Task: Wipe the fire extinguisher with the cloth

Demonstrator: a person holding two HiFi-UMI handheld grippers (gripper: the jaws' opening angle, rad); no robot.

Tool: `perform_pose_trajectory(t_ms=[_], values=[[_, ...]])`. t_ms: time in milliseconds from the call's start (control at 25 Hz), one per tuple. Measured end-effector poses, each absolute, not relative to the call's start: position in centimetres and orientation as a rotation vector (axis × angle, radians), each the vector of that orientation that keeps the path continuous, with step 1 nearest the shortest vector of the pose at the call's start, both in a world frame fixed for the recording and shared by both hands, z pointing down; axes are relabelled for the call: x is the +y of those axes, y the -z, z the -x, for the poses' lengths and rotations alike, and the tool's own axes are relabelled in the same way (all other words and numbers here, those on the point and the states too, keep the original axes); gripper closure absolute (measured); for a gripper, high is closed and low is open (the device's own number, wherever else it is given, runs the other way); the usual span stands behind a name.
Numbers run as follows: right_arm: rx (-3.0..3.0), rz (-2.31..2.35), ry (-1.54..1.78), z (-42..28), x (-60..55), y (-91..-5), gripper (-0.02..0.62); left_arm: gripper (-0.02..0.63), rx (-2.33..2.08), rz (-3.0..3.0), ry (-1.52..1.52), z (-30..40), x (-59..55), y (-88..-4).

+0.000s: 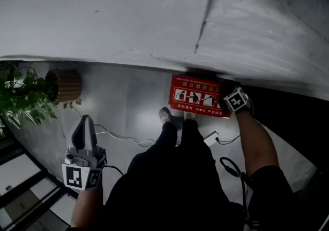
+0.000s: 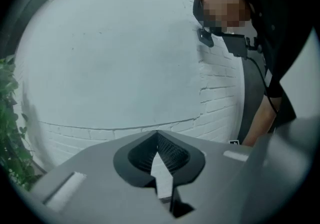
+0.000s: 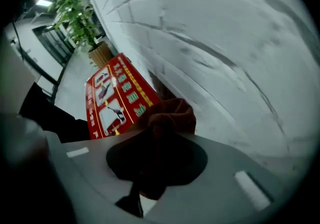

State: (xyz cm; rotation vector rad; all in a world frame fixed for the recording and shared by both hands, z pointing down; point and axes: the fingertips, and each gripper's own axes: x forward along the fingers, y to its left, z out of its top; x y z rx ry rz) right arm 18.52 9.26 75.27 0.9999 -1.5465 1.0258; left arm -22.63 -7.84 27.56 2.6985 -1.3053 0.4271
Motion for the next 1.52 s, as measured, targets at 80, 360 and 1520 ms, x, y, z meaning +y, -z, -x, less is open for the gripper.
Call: perform_pose_trajectory(t_ms=[80, 360, 1520], values=[[-1.426, -1.061, -1.157, -21.6, 12.9, -74.8, 0.529, 0.606, -1.218, -2.751, -0.408, 21.1, -8.3, -27.5], [-1.451, -1.189, -0.975, -25.4, 12.6, -72.4, 0.528, 0.606, -1.162, -2.783, -0.357, 18.2, -8.7, -26.9], [-1.702, -0.843, -0.975, -8.7, 5.6, -77.2, 0.526, 0.606, -1.507, -2.693, -0.464, 26.9, -3.9, -26.4]])
